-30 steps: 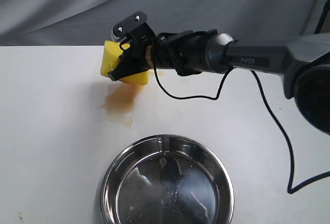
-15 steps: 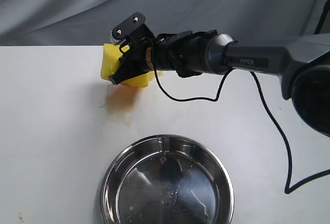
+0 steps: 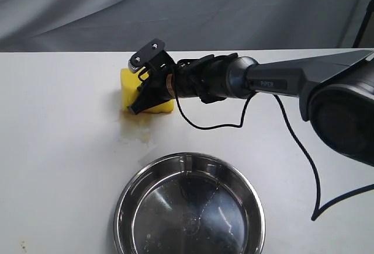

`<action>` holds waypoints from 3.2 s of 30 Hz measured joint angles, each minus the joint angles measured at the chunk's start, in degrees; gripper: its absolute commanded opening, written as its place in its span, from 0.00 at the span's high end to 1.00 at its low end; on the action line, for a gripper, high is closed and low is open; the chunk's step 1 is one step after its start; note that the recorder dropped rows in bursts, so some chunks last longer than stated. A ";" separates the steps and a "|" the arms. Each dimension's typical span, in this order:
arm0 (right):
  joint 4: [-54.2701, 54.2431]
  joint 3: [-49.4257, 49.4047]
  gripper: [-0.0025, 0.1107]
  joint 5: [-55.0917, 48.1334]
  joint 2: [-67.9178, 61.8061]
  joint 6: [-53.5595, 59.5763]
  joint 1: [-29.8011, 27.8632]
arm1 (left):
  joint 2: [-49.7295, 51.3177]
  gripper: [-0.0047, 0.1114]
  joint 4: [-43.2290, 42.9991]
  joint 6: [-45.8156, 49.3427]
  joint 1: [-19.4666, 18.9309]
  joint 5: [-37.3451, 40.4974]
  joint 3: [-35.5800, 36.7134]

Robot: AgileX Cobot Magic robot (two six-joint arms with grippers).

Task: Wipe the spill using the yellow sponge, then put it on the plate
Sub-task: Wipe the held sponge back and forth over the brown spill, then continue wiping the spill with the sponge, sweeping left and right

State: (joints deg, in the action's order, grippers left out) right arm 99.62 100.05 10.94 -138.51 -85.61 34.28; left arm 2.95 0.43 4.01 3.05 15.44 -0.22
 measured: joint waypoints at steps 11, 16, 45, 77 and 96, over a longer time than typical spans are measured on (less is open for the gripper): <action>0.00 0.00 0.97 6.93 0.00 -7.77 -0.27 | 0.00 0.96 0.00 0.00 0.00 0.00 0.00; 0.00 0.00 0.97 11.95 0.00 -8.31 -0.27 | 0.00 0.96 0.00 0.00 0.00 0.00 0.00; 0.47 0.00 0.97 -4.03 4.68 -8.82 -1.93 | 0.00 0.96 0.00 0.00 0.00 0.00 0.00; 0.36 -0.20 0.97 9.04 0.39 -9.04 -2.27 | 0.00 0.96 0.00 0.00 0.00 0.00 0.00; 0.37 -0.20 0.97 25.85 0.17 -12.45 -2.27 | 0.00 0.96 0.00 0.00 0.00 0.00 0.00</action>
State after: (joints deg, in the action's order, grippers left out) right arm 99.99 99.86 36.79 -138.33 -98.07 32.01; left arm 2.95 0.43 4.01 3.05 15.44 -0.22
